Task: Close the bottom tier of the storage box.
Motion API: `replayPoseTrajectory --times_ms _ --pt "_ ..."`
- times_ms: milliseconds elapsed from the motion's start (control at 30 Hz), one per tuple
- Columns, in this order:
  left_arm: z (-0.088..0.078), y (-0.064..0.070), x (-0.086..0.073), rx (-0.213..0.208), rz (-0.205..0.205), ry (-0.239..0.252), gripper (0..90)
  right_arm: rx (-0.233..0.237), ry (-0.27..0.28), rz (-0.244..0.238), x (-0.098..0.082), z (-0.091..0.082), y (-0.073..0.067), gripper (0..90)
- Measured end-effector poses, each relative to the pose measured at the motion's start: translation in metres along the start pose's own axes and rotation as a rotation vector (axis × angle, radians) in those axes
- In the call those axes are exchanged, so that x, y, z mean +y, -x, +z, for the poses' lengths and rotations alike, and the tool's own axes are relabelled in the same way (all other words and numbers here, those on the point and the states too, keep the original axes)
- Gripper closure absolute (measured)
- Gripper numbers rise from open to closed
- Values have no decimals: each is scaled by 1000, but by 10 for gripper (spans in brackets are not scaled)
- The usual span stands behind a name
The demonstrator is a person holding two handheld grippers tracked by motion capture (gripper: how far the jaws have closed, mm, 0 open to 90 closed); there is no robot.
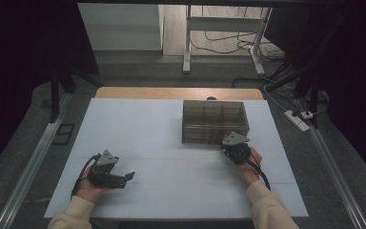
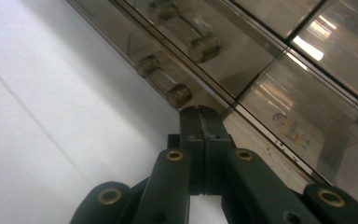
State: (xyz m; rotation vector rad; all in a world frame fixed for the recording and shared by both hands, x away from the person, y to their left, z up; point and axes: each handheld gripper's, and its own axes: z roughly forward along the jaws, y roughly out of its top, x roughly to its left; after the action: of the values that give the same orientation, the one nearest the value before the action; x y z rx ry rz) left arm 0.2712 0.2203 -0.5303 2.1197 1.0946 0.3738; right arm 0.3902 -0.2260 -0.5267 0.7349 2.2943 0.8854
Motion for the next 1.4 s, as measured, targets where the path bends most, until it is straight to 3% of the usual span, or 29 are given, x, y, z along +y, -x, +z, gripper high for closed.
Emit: replayPoseTrajectory --times_ms 300,633,933,1400 --pt "0 0 0 -2 3 -2 120 55 12 -9 -2 -12 -7 859" --pt "1 1 0 3 9 -8 119 156 59 44 -8 -33 -11 560" --pt "1 0 -1 3 6 -8 119 201 90 48 -18 -45 -14 416" --pt "2 0 -2 5 10 -10 118 219 117 70 -38 -68 -14 385"
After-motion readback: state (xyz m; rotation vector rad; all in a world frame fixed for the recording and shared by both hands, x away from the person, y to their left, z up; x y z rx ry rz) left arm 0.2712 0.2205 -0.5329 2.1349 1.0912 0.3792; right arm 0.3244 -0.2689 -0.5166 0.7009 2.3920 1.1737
